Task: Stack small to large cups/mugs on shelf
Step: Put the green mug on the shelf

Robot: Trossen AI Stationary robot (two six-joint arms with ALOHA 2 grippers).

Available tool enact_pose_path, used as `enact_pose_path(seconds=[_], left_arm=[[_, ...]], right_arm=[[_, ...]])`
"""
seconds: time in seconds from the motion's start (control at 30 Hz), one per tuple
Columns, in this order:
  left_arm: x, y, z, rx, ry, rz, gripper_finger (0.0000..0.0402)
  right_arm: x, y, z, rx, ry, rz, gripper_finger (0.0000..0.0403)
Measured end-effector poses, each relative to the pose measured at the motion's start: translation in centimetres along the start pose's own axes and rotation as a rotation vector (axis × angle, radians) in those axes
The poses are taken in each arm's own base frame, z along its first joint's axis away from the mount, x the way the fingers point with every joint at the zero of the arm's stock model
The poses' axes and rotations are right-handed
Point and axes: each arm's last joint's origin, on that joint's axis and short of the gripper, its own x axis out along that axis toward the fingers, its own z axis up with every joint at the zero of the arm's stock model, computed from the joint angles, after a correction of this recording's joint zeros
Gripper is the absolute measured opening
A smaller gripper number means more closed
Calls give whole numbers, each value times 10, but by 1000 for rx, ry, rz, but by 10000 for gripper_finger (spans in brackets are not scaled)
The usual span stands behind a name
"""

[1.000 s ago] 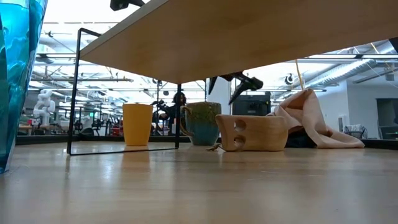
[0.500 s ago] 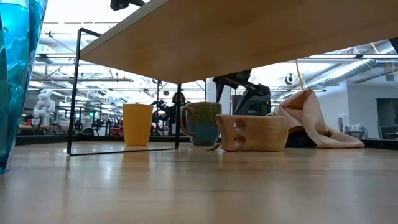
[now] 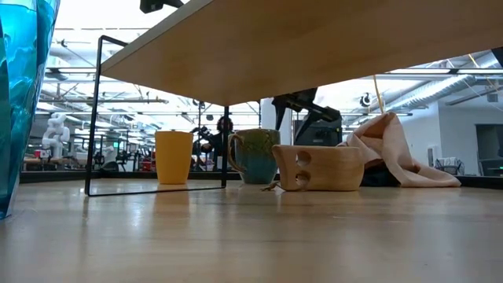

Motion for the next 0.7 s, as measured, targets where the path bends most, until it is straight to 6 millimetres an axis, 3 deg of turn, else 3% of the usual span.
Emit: enact_pose_path(seconds=[0.7], left_arm=[[0,0,0,-3,3,-6,234]], right_arm=[[1,6,0,8,-20,43,171]])
